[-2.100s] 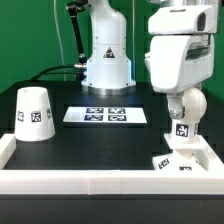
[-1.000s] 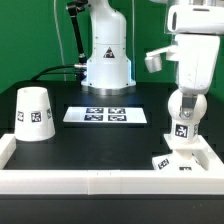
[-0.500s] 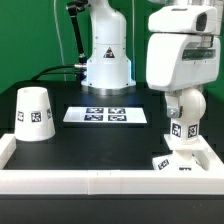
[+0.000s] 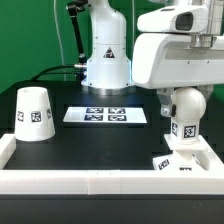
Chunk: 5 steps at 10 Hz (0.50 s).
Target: Assemble lamp
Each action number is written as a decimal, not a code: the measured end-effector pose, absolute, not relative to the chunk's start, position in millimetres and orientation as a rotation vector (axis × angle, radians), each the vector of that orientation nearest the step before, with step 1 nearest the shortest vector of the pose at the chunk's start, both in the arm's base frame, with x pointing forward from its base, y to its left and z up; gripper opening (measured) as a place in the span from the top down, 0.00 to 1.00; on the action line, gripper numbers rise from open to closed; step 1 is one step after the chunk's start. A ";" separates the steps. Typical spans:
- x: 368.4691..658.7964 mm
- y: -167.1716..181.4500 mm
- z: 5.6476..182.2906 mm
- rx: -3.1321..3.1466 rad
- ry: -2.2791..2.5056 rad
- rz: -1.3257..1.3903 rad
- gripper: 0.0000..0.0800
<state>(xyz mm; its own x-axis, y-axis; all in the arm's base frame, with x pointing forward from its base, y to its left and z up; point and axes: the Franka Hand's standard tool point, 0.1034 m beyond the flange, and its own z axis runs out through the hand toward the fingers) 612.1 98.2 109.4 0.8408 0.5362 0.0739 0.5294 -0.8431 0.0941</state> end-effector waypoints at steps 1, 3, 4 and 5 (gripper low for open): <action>612.0 98.6 109.5 2.983 0.735 0.154 0.28; 612.1 98.5 109.5 3.019 0.595 0.159 0.28; 612.2 97.8 109.5 3.061 0.405 0.165 0.28; 612.4 96.8 109.7 3.086 0.224 0.168 0.28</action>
Offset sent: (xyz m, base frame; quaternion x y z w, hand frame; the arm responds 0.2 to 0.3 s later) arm -0.0090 -0.0045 -0.0005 -0.0001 -0.0011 0.2371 0.9715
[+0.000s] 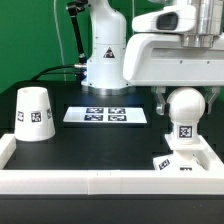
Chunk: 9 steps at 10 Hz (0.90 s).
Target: Assemble lamp
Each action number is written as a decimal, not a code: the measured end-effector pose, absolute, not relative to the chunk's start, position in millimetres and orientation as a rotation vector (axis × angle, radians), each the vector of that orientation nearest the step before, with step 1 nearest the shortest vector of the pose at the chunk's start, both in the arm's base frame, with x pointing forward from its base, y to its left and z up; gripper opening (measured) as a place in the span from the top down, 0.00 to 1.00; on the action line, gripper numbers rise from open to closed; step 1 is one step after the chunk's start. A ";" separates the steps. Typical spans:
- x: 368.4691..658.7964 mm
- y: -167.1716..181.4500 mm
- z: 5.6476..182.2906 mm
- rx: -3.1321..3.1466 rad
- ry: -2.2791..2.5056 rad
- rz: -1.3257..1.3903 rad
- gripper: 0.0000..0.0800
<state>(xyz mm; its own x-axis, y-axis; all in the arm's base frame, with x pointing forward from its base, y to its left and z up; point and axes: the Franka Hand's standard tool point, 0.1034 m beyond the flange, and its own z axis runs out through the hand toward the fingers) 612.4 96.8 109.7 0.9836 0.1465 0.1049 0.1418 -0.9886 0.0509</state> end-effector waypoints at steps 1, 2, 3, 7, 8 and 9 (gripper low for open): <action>612.7 96.2 109.9 3.096 0.100 0.170 0.28; 612.4 96.1 109.9 3.102 -0.032 0.169 0.28; 611.6 96.3 109.5 3.100 -0.191 0.167 0.28; 608.3 97.5 107.9 3.073 -0.618 0.138 0.28; 607.8 98.2 107.5 3.062 -0.713 0.131 0.28; 607.5 98.6 107.2 3.048 -0.801 0.126 0.28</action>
Offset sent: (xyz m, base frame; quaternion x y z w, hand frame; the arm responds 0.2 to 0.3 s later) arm -0.0013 0.0041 -0.0013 -0.0058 -0.0110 0.2497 0.9682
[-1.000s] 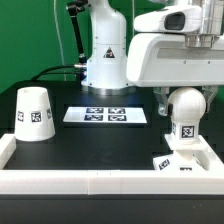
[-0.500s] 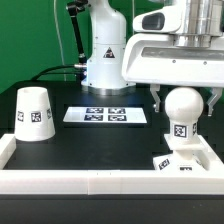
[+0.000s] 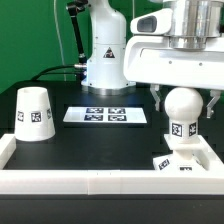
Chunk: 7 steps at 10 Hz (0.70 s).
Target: Assemble lamp
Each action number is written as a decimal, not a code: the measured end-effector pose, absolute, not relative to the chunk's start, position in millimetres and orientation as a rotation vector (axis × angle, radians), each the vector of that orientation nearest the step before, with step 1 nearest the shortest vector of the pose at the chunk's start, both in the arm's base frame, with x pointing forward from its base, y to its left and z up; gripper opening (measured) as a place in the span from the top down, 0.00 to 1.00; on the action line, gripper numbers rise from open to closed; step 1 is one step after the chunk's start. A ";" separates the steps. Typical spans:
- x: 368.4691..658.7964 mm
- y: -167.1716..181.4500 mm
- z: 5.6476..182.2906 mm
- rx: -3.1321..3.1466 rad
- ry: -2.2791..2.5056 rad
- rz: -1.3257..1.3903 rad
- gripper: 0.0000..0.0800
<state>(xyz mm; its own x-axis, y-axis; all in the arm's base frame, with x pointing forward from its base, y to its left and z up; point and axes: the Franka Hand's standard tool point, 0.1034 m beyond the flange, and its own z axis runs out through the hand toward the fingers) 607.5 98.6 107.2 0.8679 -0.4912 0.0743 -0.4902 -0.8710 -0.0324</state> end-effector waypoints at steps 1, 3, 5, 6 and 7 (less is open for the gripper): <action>607.3 98.9 107.0 -3.011 0.826 -0.122 0.28; 605.0 102.0 106.0 -2.869 1.149 -0.080 0.28; 603.1 105.8 105.9 -2.683 1.479 -0.017 0.28; 602.8 106.8 106.1 -2.621 1.571 0.002 0.28; 603.0 108.9 106.7 -2.537 1.691 0.021 0.28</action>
Offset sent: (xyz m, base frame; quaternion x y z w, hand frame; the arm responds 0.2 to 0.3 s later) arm -0.0020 -0.0009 0.0026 -0.0076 -0.0269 0.2601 0.9652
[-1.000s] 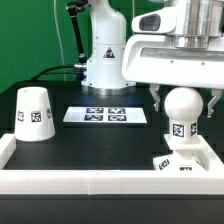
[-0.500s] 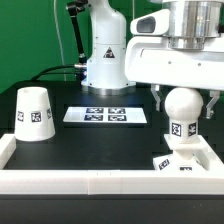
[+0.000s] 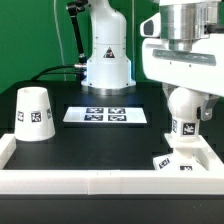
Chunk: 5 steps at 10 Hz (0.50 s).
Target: Assemble lamp
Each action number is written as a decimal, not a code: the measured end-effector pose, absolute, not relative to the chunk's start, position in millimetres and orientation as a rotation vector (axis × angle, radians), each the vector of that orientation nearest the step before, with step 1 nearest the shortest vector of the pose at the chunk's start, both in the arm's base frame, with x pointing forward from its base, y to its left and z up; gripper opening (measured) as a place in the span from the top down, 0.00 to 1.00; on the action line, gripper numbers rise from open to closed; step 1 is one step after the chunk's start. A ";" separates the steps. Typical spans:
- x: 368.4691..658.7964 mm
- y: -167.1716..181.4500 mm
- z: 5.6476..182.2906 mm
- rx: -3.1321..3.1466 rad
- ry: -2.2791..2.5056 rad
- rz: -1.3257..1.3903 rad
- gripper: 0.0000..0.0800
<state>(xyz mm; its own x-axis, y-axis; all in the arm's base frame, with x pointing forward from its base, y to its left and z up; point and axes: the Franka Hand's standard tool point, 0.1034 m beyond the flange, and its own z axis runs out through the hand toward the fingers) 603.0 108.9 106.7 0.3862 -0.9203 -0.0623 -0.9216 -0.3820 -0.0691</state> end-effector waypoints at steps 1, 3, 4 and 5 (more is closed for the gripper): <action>603.3 108.8 106.7 -2.506 1.735 0.025 0.28; 603.7 109.5 107.1 -2.328 1.949 0.059 0.28; 603.9 109.8 107.1 -2.268 2.013 0.069 0.28; 604.5 110.8 107.2 -2.265 2.010 0.063 0.28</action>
Offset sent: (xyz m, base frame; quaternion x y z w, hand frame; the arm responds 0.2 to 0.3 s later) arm 0.0068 -0.0057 -0.0006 -0.0110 0.0028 0.2106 0.9775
